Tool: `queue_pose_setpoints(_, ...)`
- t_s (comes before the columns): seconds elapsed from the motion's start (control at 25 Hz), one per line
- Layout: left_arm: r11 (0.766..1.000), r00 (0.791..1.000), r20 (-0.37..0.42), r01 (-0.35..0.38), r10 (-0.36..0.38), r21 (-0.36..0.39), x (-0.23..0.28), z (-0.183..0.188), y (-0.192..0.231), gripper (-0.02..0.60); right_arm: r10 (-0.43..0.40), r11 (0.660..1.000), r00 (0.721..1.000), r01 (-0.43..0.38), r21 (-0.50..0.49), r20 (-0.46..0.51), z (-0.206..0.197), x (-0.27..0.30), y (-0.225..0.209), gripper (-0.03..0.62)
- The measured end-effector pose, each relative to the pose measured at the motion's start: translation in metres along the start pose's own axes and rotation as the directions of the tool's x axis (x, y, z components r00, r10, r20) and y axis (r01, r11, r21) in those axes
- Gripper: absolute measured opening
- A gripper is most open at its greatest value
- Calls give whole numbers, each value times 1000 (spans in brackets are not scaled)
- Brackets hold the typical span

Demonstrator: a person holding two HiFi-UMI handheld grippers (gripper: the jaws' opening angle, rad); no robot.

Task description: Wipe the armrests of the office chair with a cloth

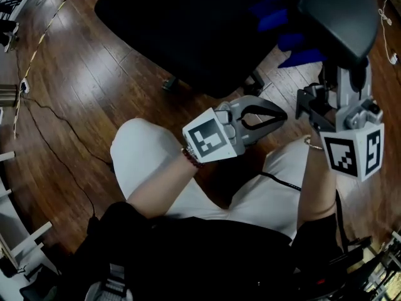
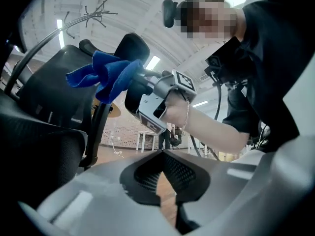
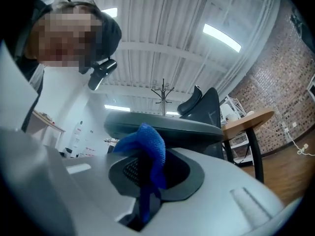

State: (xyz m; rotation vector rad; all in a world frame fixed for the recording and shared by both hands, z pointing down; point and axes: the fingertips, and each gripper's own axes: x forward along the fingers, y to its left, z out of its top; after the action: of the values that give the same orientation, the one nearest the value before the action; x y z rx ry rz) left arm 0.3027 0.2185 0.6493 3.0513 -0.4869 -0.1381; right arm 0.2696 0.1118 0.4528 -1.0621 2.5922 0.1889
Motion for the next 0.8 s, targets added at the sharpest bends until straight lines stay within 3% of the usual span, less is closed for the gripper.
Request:
queue_pose_setpoints(0.2,999,999,-12,29,-30,-12,6,-5,-4,5,188,973,982,-187,-135,-9,10,-8,58,38)
queue_pose_setpoints(0.44,998,998,-32,54,-54,-14,-2,-30,4,5,349,935,936,-344,-92,44,-10,-7,75,38)
queue_pose_setpoints(0.52,997,997,-30,69,-70,-25,-3,-31,-1,5,280,951,960,-279,-133,-9,-13,2,53,38)
queue_pose_setpoints(0.6,996,997,-26,76,-77,-41,-3,-33,-2,5,153,979,987,-158,-130,-47,-14,10,15,38)
queue_pose_setpoints(0.68,996,997,-21,68,-69,-49,-3,-34,0,5,62,990,996,-68,-123,-56,-14,8,-16,39)
queue_pose_setpoints(0.8,996,997,-17,71,-72,-62,0,-34,-3,5,-3,990,999,-3,-142,-42,-15,1,-38,40)
